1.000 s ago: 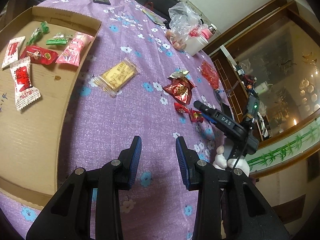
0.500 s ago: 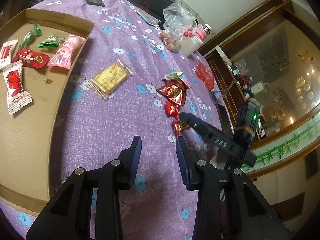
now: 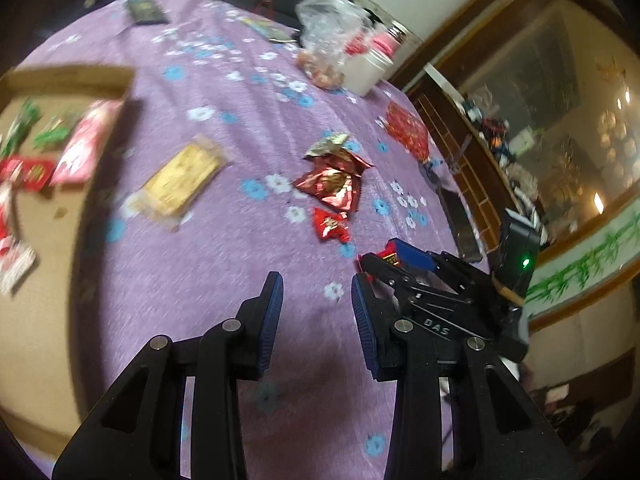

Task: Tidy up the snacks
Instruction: 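Grasp the small red candy with left tool while right grasps red chocolate bar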

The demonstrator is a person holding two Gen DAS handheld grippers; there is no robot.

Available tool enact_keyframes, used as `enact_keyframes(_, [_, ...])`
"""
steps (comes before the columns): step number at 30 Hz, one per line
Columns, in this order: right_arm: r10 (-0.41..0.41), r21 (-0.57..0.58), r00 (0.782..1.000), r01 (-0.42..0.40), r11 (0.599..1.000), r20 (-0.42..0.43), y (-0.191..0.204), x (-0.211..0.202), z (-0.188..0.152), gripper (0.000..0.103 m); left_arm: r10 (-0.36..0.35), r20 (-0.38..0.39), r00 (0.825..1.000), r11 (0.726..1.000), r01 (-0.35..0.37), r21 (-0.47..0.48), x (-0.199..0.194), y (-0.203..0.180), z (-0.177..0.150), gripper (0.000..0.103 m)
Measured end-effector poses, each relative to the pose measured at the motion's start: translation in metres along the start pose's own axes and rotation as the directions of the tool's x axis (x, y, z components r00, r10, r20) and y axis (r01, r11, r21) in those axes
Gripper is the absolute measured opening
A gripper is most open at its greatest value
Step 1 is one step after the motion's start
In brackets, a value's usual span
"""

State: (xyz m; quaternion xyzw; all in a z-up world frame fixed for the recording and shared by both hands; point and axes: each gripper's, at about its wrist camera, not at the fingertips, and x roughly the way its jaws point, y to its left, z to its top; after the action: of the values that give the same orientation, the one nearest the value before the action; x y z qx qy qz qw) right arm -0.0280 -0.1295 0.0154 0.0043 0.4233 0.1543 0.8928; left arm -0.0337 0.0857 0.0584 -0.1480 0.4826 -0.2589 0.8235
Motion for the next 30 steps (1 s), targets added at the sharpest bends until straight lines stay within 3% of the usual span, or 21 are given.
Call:
enact_keyframes(3, [0.029, 0.033, 1.000, -0.028, 0.999, -0.008, -0.009, -0.001, -0.001, 0.057, 0.023, -0.010, 1.000, 0.992, -0.021, 0.123, 0.022, -0.020, 0.009, 0.034])
enact_keyframes(11, [0.053, 0.034, 0.998, -0.052, 0.998, -0.025, -0.010, -0.002, -0.002, 0.057, 0.100, -0.028, 0.995, 0.926, -0.082, 0.369, 0.078, -0.051, 0.034, 0.033])
enact_keyframes(15, [0.059, 0.022, 0.998, -0.058, 0.998, -0.035, -0.009, -0.003, -0.004, 0.057, 0.124, -0.063, 0.990, 0.897, -0.085, 0.435, 0.097, -0.051, 0.036, 0.033])
enact_keyframes(23, [0.058, 0.000, 0.997, -0.058, 0.998, -0.042, -0.005, -0.003, -0.006, 0.059, 0.136, -0.099, 0.986, 0.874, -0.073, 0.480, 0.115, -0.046, 0.037, 0.033])
enact_keyframes(30, [0.056, -0.014, 0.998, -0.056, 0.998, -0.042, -0.002, -0.001, -0.006, 0.063, 0.210, -0.068, 0.975, 0.835, -0.143, 0.531, 0.126, -0.053, 0.029, 0.039])
